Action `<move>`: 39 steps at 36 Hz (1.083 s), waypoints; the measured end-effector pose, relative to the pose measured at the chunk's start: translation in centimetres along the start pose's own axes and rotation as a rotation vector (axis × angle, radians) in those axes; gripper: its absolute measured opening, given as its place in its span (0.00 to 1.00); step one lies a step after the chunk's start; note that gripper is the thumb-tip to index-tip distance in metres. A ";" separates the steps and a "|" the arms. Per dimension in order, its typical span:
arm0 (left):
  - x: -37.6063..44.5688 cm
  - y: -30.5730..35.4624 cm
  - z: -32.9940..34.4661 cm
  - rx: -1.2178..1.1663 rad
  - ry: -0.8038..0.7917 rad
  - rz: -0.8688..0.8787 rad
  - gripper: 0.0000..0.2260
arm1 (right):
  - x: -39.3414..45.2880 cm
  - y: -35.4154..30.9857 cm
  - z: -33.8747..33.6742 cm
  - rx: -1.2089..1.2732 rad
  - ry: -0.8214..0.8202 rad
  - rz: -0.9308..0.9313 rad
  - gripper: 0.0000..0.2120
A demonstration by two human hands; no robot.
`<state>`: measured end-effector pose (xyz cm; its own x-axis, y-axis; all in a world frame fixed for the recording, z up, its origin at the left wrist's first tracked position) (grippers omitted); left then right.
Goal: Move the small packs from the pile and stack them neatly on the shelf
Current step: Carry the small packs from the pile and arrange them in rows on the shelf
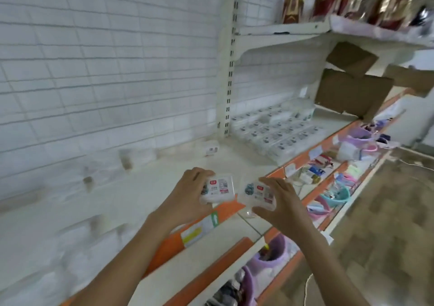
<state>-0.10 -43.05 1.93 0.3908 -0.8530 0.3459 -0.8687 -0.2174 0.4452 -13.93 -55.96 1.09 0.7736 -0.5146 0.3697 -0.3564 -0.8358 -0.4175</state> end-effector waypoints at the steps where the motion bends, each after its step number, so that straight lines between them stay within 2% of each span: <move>1: 0.7 1.1 1.3 -0.031 -0.012 -0.013 0.31 | -0.8 1.8 -0.9 -0.005 0.005 0.020 0.33; 7: 4.4 8.8 9.6 -0.081 -0.067 -0.022 0.33 | -6.0 13.4 -6.0 -0.016 0.024 0.162 0.33; 11: 5.5 13.7 14.4 -0.140 -0.049 -0.022 0.32 | -9.0 19.6 -8.9 0.013 0.044 0.228 0.33; 19: 6.6 19.8 20.7 -0.184 -0.068 -0.029 0.37 | -13.2 27.8 -12.5 0.081 0.063 0.269 0.33; 23: 7.6 20.8 23.1 -0.150 -0.117 -0.019 0.30 | -13.8 30.1 -12.7 0.098 0.048 0.283 0.31; 29: 10.4 20.8 25.0 -0.158 -0.124 -0.052 0.31 | -11.8 32.9 -11.5 0.084 -0.026 0.269 0.30; 39: 20.3 15.8 22.0 -0.130 0.078 -0.112 0.30 | 0.8 35.9 -10.6 0.144 -0.074 0.064 0.31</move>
<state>-12.58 -74.28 -2.19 0.5093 -0.7865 0.3492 -0.7738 -0.2411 0.5857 -31.67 -88.37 -4.79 0.7899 -0.5461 0.2789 -0.3318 -0.7632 -0.5545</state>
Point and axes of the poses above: each hand's wrist, its own x-axis towards the middle knuckle, its own z-axis out of the palm, y = z × x, the point moved 10 cm from there along x, towards the middle knuckle, and after that the axes turned 2 degrees about -x, right-handed, at the moved point
